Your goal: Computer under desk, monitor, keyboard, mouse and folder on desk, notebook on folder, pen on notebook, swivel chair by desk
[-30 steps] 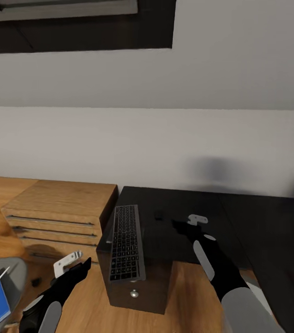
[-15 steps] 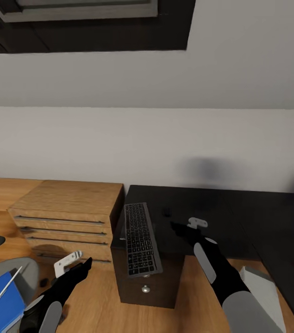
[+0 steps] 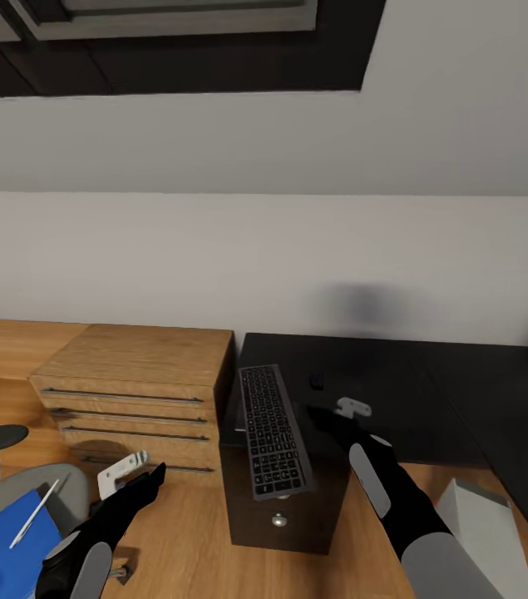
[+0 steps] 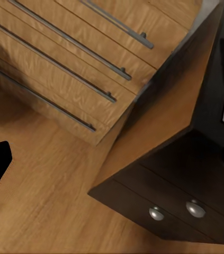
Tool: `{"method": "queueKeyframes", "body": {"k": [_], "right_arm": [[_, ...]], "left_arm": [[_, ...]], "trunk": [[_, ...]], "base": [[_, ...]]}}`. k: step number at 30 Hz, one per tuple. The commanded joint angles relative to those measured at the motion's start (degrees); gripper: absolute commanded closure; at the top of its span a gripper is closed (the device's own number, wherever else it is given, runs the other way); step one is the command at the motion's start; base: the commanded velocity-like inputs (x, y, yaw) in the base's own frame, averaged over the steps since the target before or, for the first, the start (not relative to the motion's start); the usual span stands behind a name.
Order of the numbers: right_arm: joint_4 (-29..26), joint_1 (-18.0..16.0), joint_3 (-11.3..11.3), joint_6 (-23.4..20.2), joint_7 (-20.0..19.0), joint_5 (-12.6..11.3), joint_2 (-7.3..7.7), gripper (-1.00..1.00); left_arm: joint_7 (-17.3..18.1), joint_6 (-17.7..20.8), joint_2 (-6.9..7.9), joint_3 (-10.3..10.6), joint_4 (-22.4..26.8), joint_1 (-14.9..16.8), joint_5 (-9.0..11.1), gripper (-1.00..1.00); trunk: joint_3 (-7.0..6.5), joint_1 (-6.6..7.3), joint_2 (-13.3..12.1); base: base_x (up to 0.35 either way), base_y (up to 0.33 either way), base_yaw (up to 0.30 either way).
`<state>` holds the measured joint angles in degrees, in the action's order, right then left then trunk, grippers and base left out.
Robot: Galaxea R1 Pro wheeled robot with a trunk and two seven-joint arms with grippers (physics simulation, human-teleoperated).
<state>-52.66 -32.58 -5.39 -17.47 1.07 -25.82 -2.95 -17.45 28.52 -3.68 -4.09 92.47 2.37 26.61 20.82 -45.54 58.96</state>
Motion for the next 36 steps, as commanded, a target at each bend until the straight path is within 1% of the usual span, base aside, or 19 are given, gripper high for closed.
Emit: {"method": "queueKeyframes", "body": {"k": [1, 5, 9, 26, 28, 29, 31, 33, 36], "right_arm": [[-0.1, 0.0, 0.0, -0.3, -0.4, -0.4, 0.01, -1.00], [-0.1, 0.1, 0.1, -0.3, -1.9, -0.4, 0.03, -1.00], [-0.1, 0.1, 0.1, -0.3, -2.7, -0.5, 0.06, -1.00], [0.0, 0.3, 0.2, -0.3, -3.1, -0.6, 0.13, -1.00], [0.1, 0.3, 0.2, -0.3, -3.1, -1.4, 0.12, -1.00], [0.4, 0.3, 0.2, -0.3, -3.1, -2.5, 0.13, -1.00], [0.8, 0.3, 0.2, -0.3, -3.2, -3.9, 0.13, -1.00], [1.5, 0.3, 0.1, -0.2, -3.2, -6.2, 0.24, -1.00], [2.0, 0.3, 0.0, -0.2, -3.2, -7.8, 0.57, -1.00]], "left_arm": [[-0.4, 0.2, -0.04, 0.0, 0.1, 0.0, 0.6, -1.00], [-0.6, 0.2, -0.08, 0.0, 0.1, 0.0, 0.5, -1.00], [-0.7, 0.2, -0.09, 0.0, 0.1, 0.0, 0.4, -1.00], [-0.8, 0.2, -0.10, 0.1, 0.1, 0.0, 0.3, -1.00], [-0.8, 0.2, -0.10, 0.1, 0.1, 0.0, 0.3, -1.00], [-0.8, 0.2, -0.10, 0.1, 0.1, 0.0, 0.3, -1.00], [-0.8, 0.2, -0.10, 0.1, 0.1, 0.0, 0.3, -1.00], [-0.8, 0.2, -0.10, 0.1, 0.1, 0.0, 0.3, -1.00], [-0.8, 0.2, -0.10, 0.1, 0.1, 0.0, 0.3, -1.00]], "trunk": [[0.07, -0.01, 0.1], [0.07, -0.01, 0.1], [0.07, -0.01, 0.1], [0.07, -0.01, 0.1], [0.07, -0.01, 0.1], [0.07, -0.01, 0.1], [0.07, -0.01, 0.1], [0.07, -0.01, 0.1], [0.07, -0.01, 0.1]], "base": [[0.000, 0.104, 0.000], [-0.026, 0.061, 0.000], [-0.208, 0.020, 0.000], [-0.316, 0.003, 0.000], [-0.335, 0.000, 0.000], [-0.336, 0.000, 0.000], [-0.336, 0.000, 0.000], [-0.336, 0.000, 0.000], [-0.304, 0.000, 0.000]]}}
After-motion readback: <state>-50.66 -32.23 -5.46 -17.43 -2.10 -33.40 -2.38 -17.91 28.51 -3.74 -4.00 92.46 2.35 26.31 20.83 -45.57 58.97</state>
